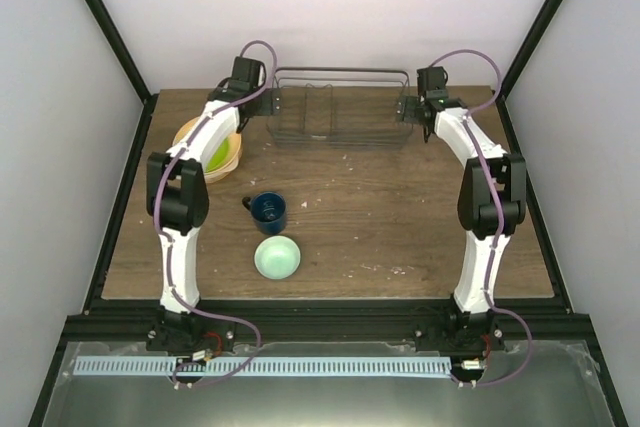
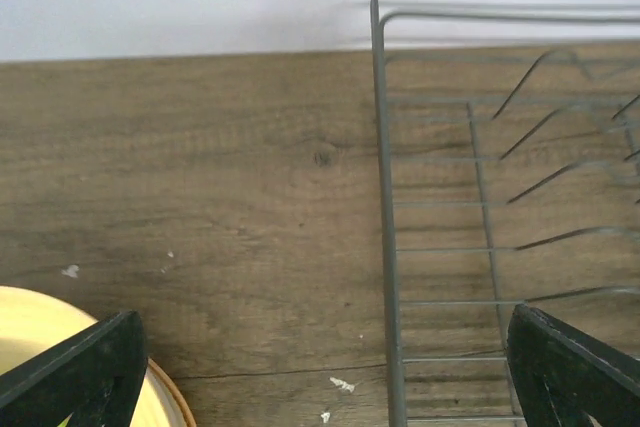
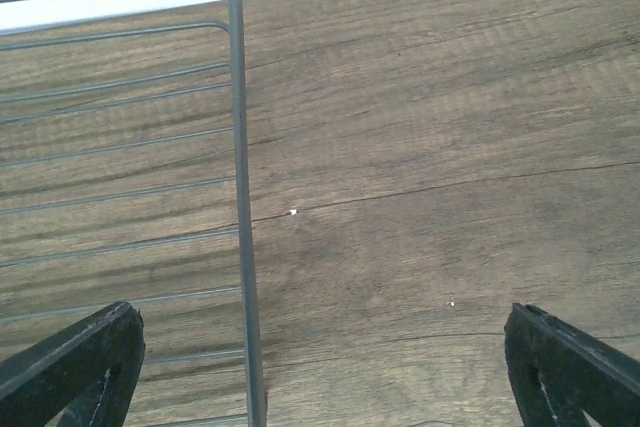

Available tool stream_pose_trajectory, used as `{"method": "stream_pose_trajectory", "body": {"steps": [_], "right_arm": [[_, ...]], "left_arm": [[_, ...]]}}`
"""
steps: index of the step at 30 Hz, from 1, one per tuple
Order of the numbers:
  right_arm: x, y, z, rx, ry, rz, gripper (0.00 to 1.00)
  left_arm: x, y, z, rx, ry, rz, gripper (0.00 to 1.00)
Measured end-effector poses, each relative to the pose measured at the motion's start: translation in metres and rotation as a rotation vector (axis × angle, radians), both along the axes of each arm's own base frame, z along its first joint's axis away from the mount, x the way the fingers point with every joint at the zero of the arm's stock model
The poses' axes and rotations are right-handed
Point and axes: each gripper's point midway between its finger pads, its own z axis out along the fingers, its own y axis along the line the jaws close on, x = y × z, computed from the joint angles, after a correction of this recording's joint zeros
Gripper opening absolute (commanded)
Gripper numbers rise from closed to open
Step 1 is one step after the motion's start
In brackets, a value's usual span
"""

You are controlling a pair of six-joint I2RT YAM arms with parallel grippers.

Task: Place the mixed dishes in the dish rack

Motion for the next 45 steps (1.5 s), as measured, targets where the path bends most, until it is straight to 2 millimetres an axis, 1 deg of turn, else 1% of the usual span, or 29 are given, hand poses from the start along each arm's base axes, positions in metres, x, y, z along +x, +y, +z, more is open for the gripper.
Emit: {"method": "stream_pose_trajectory", "body": {"steps": [4,8,18,24,27,34,36,38,42,45], "right_arm": [[0.002,0.000,-0.009,-0.002,0.030,0.002,1.00],[-0.002,0.001,-0.020,-0.009,0.070,0.011,1.00],[-0.011,0.003,-0.042,-0.014,0.151,0.033,1.00],[-0.014,0.003,-0.045,-0.014,0.171,0.035,1.00],[-0.016,0.003,-0.046,-0.016,0.178,0.037,1.00],[-0.017,0.002,-0.048,-0.019,0.187,0.039,1.00],[-0.020,0.002,-0.052,-0.024,0.196,0.043,1.00],[-0.026,0.001,-0.058,-0.029,0.216,0.047,1.00],[-0.046,-0.002,-0.072,-0.038,0.267,0.050,1.00],[-0.061,-0.004,-0.073,-0.042,0.284,0.051,1.00]], "left_arm": [[0.002,-0.003,-0.030,0.005,0.062,-0.006,1.00],[-0.001,-0.004,-0.050,0.008,0.112,-0.013,1.00],[-0.009,-0.009,-0.058,-0.005,0.158,-0.035,1.00],[-0.013,-0.016,-0.068,-0.017,0.183,-0.056,1.00],[-0.020,-0.021,-0.080,-0.023,0.214,-0.065,1.00],[-0.022,-0.031,-0.088,-0.046,0.201,-0.070,1.00],[-0.028,-0.032,-0.091,-0.056,0.198,-0.068,1.00],[-0.039,-0.032,-0.096,-0.057,0.210,-0.065,1.00],[-0.063,-0.031,-0.108,-0.041,0.255,-0.066,1.00],[-0.079,-0.029,-0.117,-0.026,0.288,-0.069,1.00]]}}
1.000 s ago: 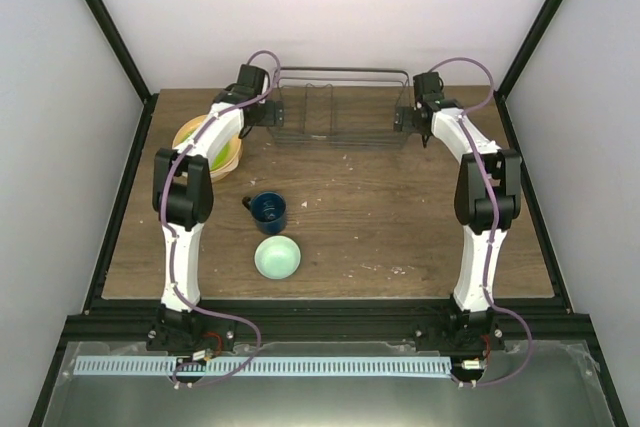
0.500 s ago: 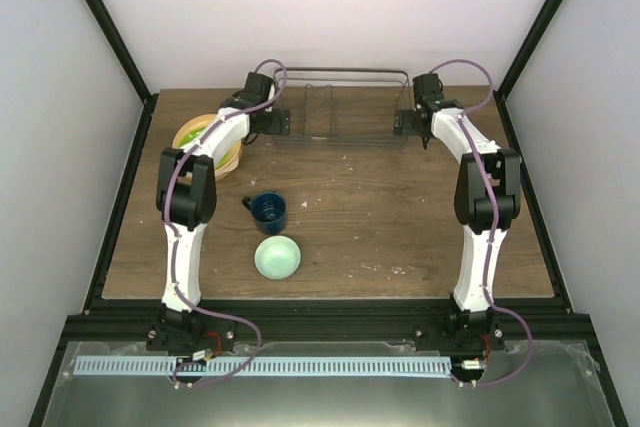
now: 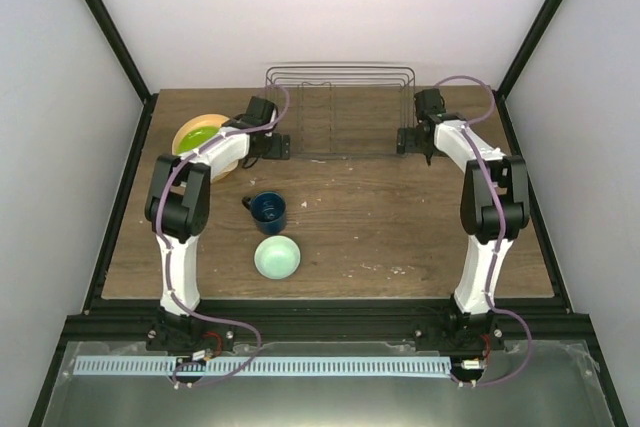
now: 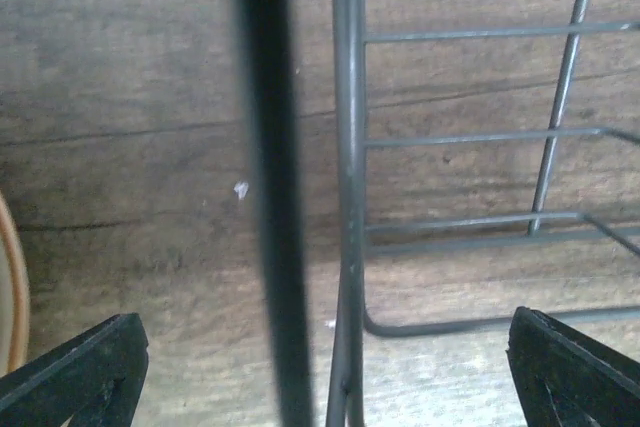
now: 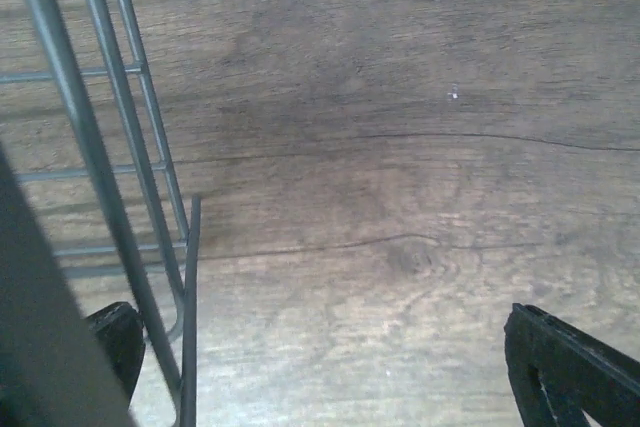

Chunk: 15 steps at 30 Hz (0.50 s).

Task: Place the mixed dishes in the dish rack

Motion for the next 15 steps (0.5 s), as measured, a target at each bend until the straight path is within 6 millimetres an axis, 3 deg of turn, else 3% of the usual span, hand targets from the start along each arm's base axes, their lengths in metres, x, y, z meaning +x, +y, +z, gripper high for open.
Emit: {"method": "stream_pose_trajectory", "body": {"steps": [6,15], "right_arm": [[-0.009,-0.002,0.025,0.002,-0.050,-0.001,1.00],[-0.004,-0.002,0.034,0.005,-0.085,-0.002,1.00]], "left_arm": [[-0.012,0.003,0.007,0.011,-0.002,0.002,1.00],[0.007,0.000,0.035,-0.007,-0.086,0.012,1.00]]}}
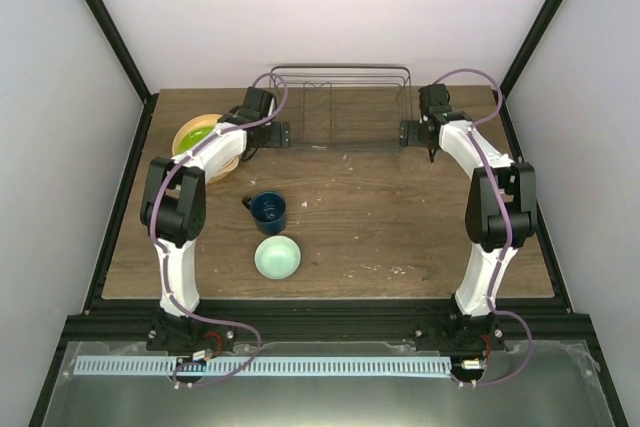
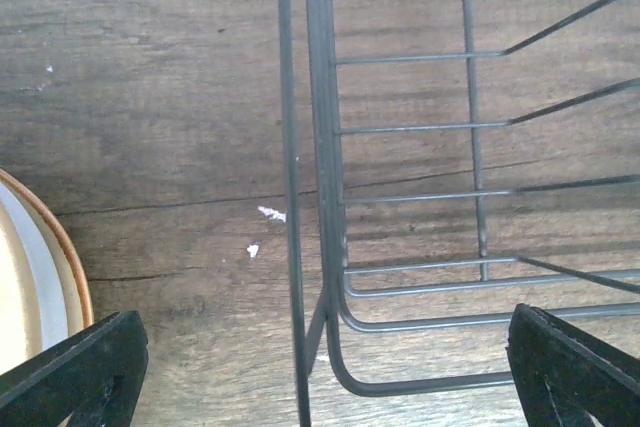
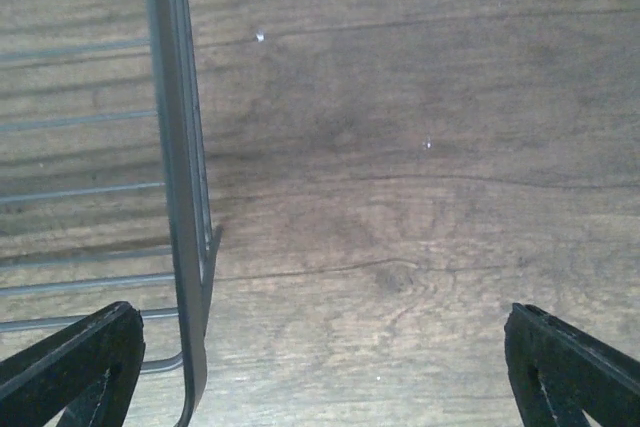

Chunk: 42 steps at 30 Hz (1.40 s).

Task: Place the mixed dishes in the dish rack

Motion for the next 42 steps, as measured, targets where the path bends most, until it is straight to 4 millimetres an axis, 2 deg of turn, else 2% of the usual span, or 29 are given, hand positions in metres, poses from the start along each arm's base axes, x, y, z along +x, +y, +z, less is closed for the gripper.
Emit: {"method": "stream_pose_trajectory", "body": {"steps": [18,26,29,33,35,37,39,42], "right_arm": [[0.020,0.002,0.015,0.004,-0.100,0.010,1.00],[0.027,0.012,0.021,0.044,-0.135,0.051,1.00],[0.030,0.015,0.023,0.058,-0.149,0.061,1.00],[0.035,0.014,0.034,0.075,-0.171,0.063,1.00],[0.042,0.010,0.048,0.093,-0.200,0.058,1.00],[0.052,-0.002,0.068,0.106,-0.244,0.036,1.00],[0.065,-0.022,0.089,0.110,-0.295,0.001,1.00],[0.078,-0.053,0.101,0.110,-0.333,-0.056,1.00]], "left_arm": [[0.018,-0.007,0.015,-0.016,-0.043,0.000,1.00],[0.020,-0.008,0.017,-0.012,-0.024,-0.005,1.00],[0.022,-0.008,0.025,-0.014,-0.031,-0.007,1.00],[0.032,-0.004,0.048,-0.039,-0.077,0.004,1.00],[0.038,0.008,0.062,-0.058,-0.100,0.023,1.00],[0.049,0.032,0.078,-0.073,-0.131,0.067,1.00],[0.060,0.064,0.093,-0.080,-0.161,0.126,1.00],[0.070,0.115,0.107,-0.072,-0.190,0.218,1.00]]}}
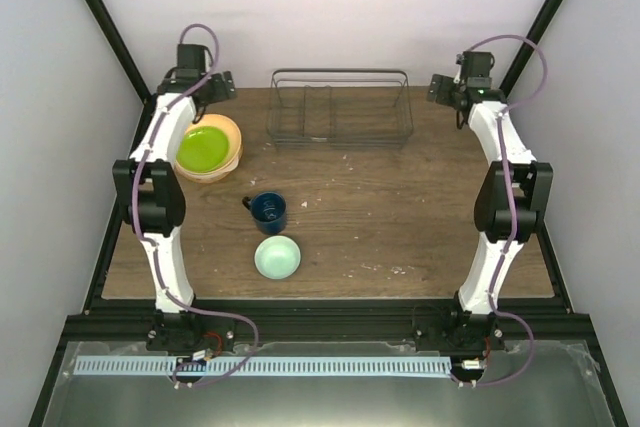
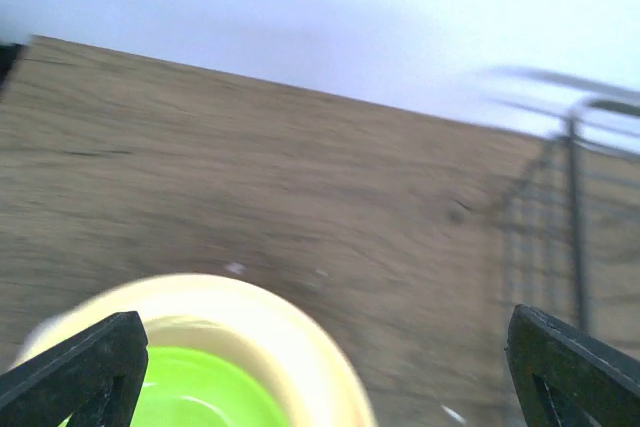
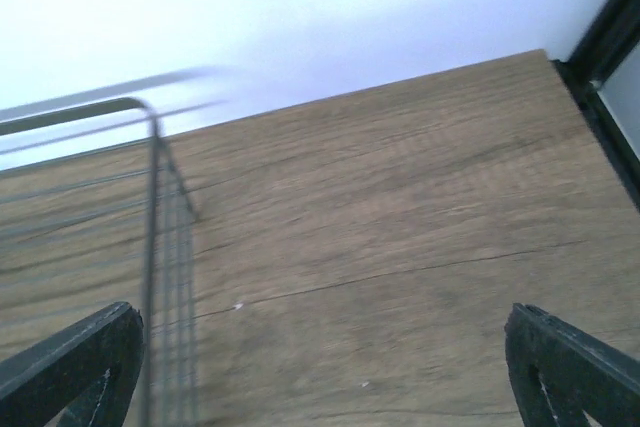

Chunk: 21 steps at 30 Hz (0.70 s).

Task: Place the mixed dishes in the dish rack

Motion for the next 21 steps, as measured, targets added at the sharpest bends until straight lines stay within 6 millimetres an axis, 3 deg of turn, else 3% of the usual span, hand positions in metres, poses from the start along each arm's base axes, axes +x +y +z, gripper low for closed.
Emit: {"method": "stream_pose_trajectory", "body": {"steps": [3,7,13,15,18,21], "right_arm": [[0.008,-0.027,-0.011,0.013,0.016,-0.045,1.00],[0.021,-0.049,-0.043,0.026,0.072,-0.076,1.00],[0.021,-0.052,-0.107,0.046,0.203,-0.075,1.00],[0.020,-0.051,-0.117,0.050,0.227,-0.071,1.00],[0.021,-0.048,-0.123,0.058,0.239,-0.061,1.00],[0.023,-0.046,-0.121,0.066,0.234,-0.052,1.00]], "left_arm": [[0.005,0.045,0.001,0.006,-0.001,0.080,1.00],[0.021,0.065,-0.021,0.015,0.032,0.106,1.00],[0.027,0.045,-0.085,0.009,0.151,0.050,1.00],[0.027,0.036,-0.098,0.008,0.178,0.026,1.00],[0.031,0.022,-0.106,0.007,0.188,-0.006,1.00],[0.034,0.008,-0.100,0.009,0.172,-0.038,1.00]]}}
